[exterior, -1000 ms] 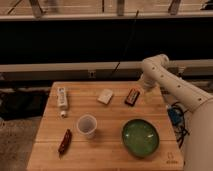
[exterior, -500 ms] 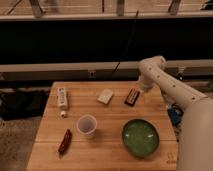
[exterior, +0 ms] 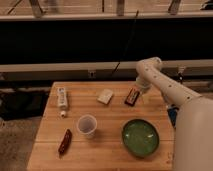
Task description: Place the eraser in the ceramic cup
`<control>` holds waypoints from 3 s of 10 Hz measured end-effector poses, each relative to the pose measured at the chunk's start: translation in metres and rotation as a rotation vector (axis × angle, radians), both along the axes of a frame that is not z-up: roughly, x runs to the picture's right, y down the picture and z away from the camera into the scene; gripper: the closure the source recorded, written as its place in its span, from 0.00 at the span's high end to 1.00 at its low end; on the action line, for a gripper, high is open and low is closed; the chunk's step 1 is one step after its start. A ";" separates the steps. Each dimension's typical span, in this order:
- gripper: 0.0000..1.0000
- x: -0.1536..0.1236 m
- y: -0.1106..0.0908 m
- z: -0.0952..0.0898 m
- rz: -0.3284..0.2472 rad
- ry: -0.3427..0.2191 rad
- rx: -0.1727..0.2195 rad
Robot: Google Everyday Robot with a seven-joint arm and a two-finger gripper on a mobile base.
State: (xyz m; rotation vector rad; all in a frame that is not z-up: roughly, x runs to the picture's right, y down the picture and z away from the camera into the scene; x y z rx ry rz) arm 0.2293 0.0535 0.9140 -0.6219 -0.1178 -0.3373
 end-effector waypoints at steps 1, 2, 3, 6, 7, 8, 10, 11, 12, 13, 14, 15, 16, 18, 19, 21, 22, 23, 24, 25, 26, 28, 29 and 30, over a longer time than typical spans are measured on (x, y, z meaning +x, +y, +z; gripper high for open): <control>0.80 -0.002 0.002 0.002 -0.009 -0.008 -0.007; 0.80 -0.003 0.003 0.004 -0.016 -0.014 -0.012; 0.80 -0.004 0.004 0.006 -0.025 -0.022 -0.017; 0.80 -0.009 0.009 0.013 -0.058 -0.046 -0.034; 0.80 -0.011 0.010 0.014 -0.067 -0.053 -0.037; 0.80 -0.013 0.011 0.015 -0.076 -0.056 -0.043; 0.80 -0.014 0.014 0.017 -0.089 -0.065 -0.052; 0.80 -0.017 0.016 0.019 -0.101 -0.073 -0.057; 0.80 -0.021 0.017 0.021 -0.108 -0.078 -0.059; 0.80 -0.022 0.017 0.022 -0.113 -0.082 -0.060; 0.80 -0.022 0.019 0.023 -0.119 -0.084 -0.062; 0.80 -0.022 0.019 0.024 -0.127 -0.088 -0.063; 0.80 -0.026 0.020 0.026 -0.136 -0.095 -0.065; 0.80 -0.032 0.020 0.027 -0.148 -0.105 -0.067; 0.80 -0.030 0.021 0.028 -0.150 -0.105 -0.068; 0.80 -0.034 0.022 0.030 -0.155 -0.111 -0.070; 0.80 -0.037 0.022 0.031 -0.158 -0.115 -0.071; 0.80 -0.038 0.022 0.031 -0.160 -0.117 -0.072; 0.80 -0.038 0.023 0.032 -0.161 -0.119 -0.073; 0.80 -0.039 0.024 0.032 -0.164 -0.121 -0.075; 0.80 -0.040 0.025 0.033 -0.166 -0.123 -0.077; 0.78 -0.045 0.026 0.034 -0.170 -0.130 -0.076; 0.77 -0.045 0.026 0.034 -0.172 -0.131 -0.076; 0.77 -0.045 0.026 0.034 -0.174 -0.133 -0.077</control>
